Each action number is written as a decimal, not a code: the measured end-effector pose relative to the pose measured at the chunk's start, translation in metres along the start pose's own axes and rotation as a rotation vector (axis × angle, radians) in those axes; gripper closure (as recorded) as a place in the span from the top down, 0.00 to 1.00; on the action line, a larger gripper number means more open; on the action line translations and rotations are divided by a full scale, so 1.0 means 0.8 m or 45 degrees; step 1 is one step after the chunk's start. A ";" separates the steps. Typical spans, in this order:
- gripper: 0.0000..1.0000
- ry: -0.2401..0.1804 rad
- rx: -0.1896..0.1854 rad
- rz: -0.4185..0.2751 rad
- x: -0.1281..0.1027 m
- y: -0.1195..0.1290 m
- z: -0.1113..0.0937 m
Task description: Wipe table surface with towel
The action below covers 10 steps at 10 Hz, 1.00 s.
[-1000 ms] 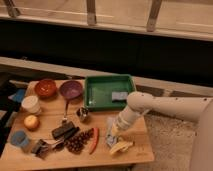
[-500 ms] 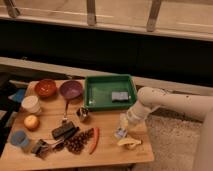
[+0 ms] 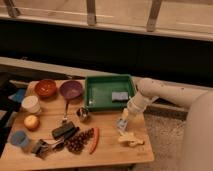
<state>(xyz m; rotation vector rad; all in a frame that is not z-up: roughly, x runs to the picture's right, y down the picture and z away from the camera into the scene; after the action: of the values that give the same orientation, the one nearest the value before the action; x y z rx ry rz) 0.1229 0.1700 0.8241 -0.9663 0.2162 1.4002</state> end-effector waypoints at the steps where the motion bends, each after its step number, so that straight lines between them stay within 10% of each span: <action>1: 0.00 0.011 -0.023 -0.042 -0.003 0.021 0.011; 6: 0.00 0.092 -0.132 -0.157 0.051 0.094 0.064; 10: 0.00 0.099 -0.086 -0.074 0.074 0.075 0.061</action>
<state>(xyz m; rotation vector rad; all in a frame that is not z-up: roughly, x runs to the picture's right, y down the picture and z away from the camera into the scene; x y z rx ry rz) 0.0628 0.2386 0.7894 -1.0759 0.1985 1.3245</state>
